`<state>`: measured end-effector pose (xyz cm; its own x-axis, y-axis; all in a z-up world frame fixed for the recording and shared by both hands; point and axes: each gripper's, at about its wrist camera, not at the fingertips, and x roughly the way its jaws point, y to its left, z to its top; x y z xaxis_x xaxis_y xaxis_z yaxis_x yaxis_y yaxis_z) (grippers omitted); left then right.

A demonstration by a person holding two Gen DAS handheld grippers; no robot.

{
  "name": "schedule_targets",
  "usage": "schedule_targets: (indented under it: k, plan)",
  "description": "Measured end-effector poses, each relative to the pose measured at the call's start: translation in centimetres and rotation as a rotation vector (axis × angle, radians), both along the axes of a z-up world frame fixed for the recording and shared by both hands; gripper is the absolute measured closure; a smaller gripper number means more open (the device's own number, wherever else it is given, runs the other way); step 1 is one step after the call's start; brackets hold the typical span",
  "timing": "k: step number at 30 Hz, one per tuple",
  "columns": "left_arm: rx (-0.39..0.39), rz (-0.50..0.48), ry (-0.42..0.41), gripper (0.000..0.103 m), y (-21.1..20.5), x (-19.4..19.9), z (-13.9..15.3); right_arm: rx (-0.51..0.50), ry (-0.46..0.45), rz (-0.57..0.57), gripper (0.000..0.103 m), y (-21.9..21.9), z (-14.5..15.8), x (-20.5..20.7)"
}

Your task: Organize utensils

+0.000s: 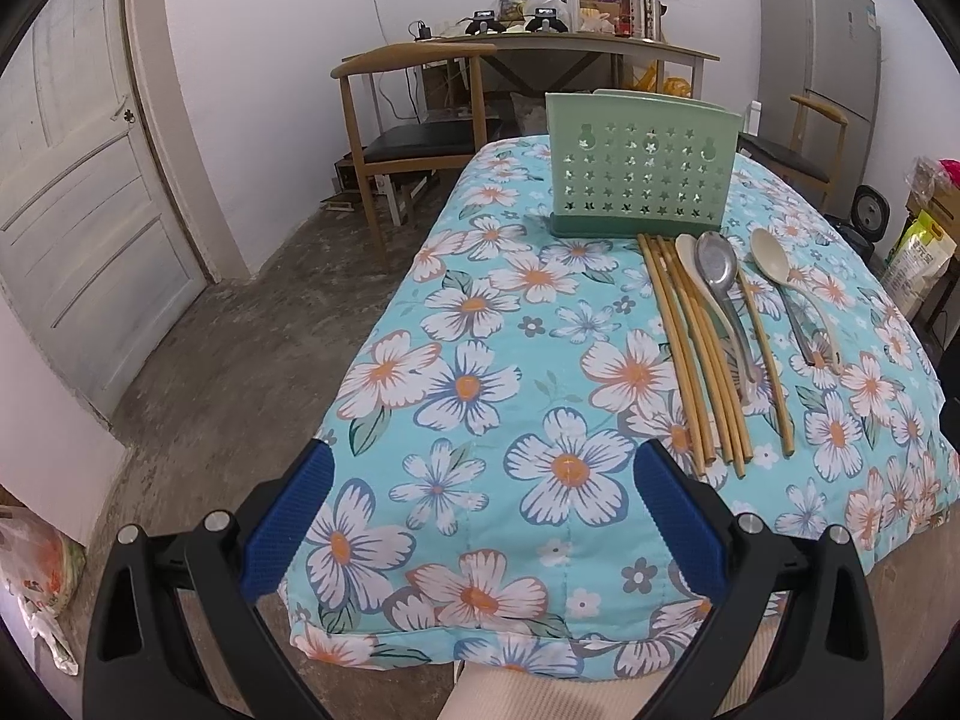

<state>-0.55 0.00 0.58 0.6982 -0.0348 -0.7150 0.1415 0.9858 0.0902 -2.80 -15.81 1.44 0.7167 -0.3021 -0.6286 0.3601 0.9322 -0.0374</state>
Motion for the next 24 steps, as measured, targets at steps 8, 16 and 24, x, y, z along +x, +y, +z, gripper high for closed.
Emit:
schedule_targets:
  k: [8, 16, 24]
  plan:
    - [0.002, 0.004, 0.004, 0.006, 0.13, 0.13, -0.2, 0.001, 0.0, -0.001, 0.008, 0.02, -0.03, 0.02]
    - [0.003, 0.006, 0.006, 0.006, 0.26, 0.15, -0.25, 0.0, 0.0, -0.001, 0.008, 0.04, -0.02, 0.0]
    - [0.004, 0.009, 0.008, 0.006, 0.51, 0.15, -0.35, 0.0, 0.0, -0.001, 0.008, 0.03, -0.02, 0.0]
